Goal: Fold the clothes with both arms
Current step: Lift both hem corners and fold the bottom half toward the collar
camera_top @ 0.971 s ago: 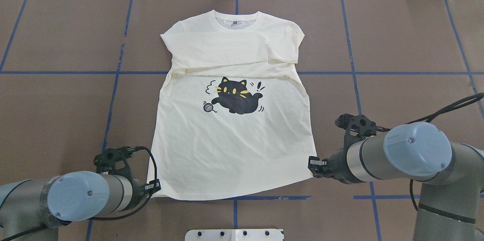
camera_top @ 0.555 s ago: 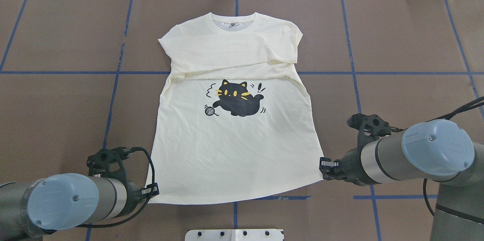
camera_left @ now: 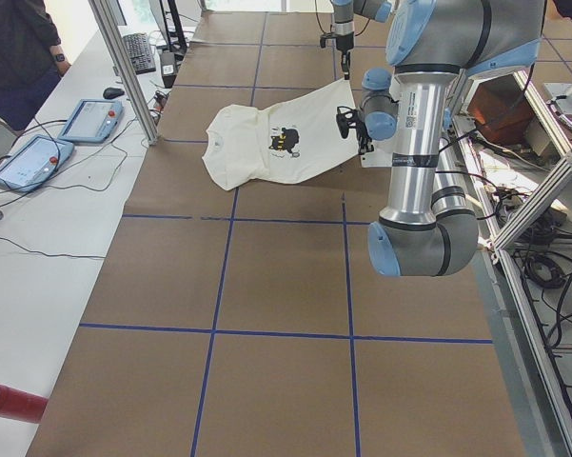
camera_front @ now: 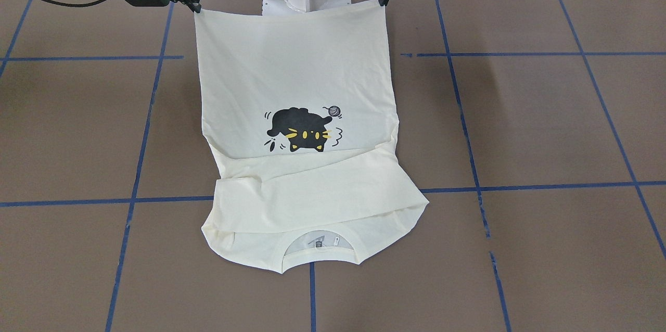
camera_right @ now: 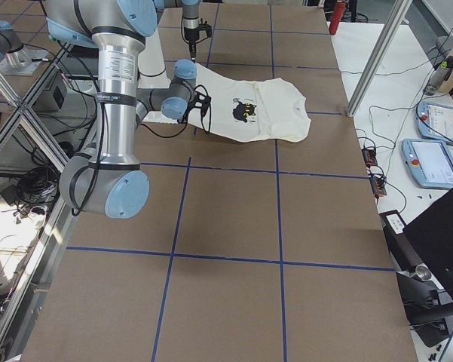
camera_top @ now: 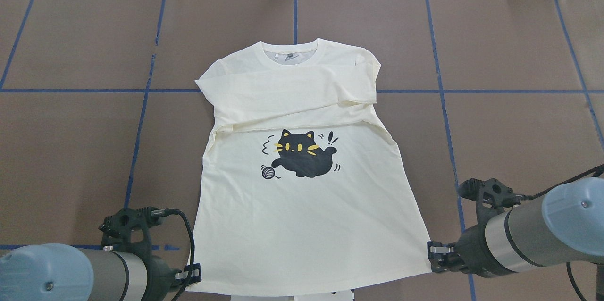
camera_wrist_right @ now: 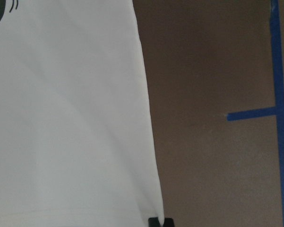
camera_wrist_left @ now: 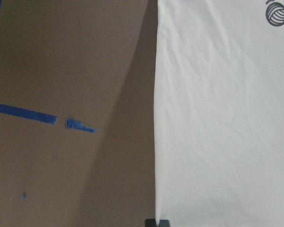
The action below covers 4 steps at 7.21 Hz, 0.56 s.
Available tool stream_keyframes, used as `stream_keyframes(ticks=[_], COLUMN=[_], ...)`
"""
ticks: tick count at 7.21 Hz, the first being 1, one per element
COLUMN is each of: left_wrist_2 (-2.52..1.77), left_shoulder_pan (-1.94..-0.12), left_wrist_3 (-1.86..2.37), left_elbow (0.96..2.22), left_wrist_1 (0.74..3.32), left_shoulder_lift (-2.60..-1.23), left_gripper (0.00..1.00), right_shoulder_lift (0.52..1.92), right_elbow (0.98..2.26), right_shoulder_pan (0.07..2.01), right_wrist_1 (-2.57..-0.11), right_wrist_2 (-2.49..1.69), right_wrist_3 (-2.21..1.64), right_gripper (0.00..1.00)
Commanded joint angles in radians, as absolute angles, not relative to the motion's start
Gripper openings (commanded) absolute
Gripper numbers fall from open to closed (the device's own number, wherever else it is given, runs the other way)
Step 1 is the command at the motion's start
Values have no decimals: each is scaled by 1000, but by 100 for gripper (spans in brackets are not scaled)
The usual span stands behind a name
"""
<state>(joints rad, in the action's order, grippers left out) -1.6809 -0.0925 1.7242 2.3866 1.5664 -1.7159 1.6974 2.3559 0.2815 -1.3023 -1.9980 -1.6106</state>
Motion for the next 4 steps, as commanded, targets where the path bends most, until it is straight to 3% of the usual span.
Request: stream_keyframes(ticks=[1, 4], left_wrist_2=[-1692, -1706], left_shoulder_pan=[-57, -69], left_wrist_3=[1718, 1712], left_elbow=[2439, 2431], left_wrist_1=[1530, 1528], left_shoulder_lift=[-1717, -1727], left_gripper=[0, 0], right_shoulder_lift=[1723, 1681], right_elbow=[2378, 2370], right_shoulder_pan=[229, 306], right_wrist_1=[-1302, -1301], right_wrist_2=[-2026, -2028], right_wrist_3=[-1641, -1625], right_gripper=[0, 0])
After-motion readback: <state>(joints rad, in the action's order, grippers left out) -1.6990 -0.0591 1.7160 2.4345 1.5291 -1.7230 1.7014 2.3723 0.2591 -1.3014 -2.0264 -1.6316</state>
